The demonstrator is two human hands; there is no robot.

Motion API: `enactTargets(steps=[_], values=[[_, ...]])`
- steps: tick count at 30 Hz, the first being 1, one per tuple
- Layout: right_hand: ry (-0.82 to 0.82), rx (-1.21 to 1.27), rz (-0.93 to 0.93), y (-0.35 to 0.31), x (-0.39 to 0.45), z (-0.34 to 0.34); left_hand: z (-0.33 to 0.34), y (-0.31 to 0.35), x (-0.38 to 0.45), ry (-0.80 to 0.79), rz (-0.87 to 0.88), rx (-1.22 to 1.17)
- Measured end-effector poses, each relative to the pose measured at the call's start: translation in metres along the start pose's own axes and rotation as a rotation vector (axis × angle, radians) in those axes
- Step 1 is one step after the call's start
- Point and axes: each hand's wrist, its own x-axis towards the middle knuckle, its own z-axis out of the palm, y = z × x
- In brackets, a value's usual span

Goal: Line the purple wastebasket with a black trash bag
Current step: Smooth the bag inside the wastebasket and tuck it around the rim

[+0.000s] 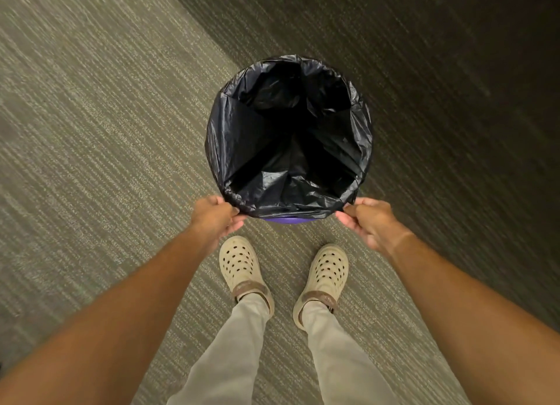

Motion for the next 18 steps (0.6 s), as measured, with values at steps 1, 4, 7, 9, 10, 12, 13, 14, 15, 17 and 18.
enactTargets(steps=[1,4,7,9,10,12,13,14,15,17,18], values=[[0.009,-0.019,-0.012,0.001,0.001,0.003,0.001,-0.001,0.002,0.027,0.010,0.036],[0.087,-0.199,-0.108,0.004,0.006,0.012,0.004,-0.009,0.010,0.121,0.106,0.336],[0.131,-0.197,-0.175,0.003,0.009,0.021,0.011,-0.008,0.012,0.138,0.151,0.376],[0.071,-0.096,-0.171,0.003,0.007,0.024,0.015,-0.002,0.012,0.114,0.152,0.274],[0.075,-0.053,-0.155,0.002,0.003,0.024,0.016,0.001,0.011,0.131,0.159,0.247],[0.155,0.061,-0.133,0.002,-0.006,0.019,0.016,0.005,0.003,0.203,0.154,0.114],[0.185,0.146,-0.125,0.002,-0.011,0.017,0.014,0.006,-0.001,0.225,0.137,0.000],[0.173,0.246,-0.108,0.000,-0.017,0.017,0.013,0.006,-0.007,0.219,0.116,-0.139],[0.127,0.350,-0.083,-0.003,-0.023,0.019,0.014,0.007,-0.011,0.190,0.090,-0.279],[0.038,0.491,-0.041,-0.012,-0.028,0.031,0.019,0.013,-0.017,0.131,0.043,-0.441],[0.041,0.514,-0.034,-0.017,-0.028,0.040,0.024,0.017,-0.018,0.117,0.041,-0.446]])
